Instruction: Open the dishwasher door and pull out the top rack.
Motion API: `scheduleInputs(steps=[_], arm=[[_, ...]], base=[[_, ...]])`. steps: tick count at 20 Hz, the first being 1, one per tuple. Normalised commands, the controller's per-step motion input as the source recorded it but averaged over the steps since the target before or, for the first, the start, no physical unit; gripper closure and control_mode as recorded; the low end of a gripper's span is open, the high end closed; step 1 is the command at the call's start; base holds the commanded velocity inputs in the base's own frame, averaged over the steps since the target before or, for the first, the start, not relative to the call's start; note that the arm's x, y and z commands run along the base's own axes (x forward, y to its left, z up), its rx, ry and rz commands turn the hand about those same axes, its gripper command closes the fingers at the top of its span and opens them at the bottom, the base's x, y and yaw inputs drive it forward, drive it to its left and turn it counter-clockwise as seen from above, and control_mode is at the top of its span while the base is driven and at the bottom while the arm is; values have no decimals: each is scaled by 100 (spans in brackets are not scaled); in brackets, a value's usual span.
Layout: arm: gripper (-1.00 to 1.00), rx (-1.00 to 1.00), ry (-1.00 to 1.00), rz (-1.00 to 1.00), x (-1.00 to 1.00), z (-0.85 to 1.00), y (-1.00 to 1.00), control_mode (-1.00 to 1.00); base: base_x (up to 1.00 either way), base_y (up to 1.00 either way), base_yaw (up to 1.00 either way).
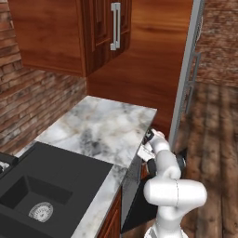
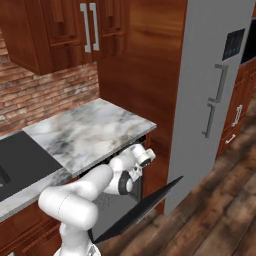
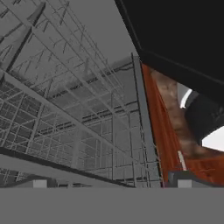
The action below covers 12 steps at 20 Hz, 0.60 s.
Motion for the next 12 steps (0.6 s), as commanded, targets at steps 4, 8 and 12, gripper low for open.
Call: scheduleInputs(steps=[4,8,12], arm=[[-100,-34,-24,6,-9,-37,-68,-100],[-100,-35,-21,4,-12,-30,-63,-100],[-100,-38,-16,2,-9,-30,-56,-100]], base=[[0,0,0],[0,0,0],[0,0,0]])
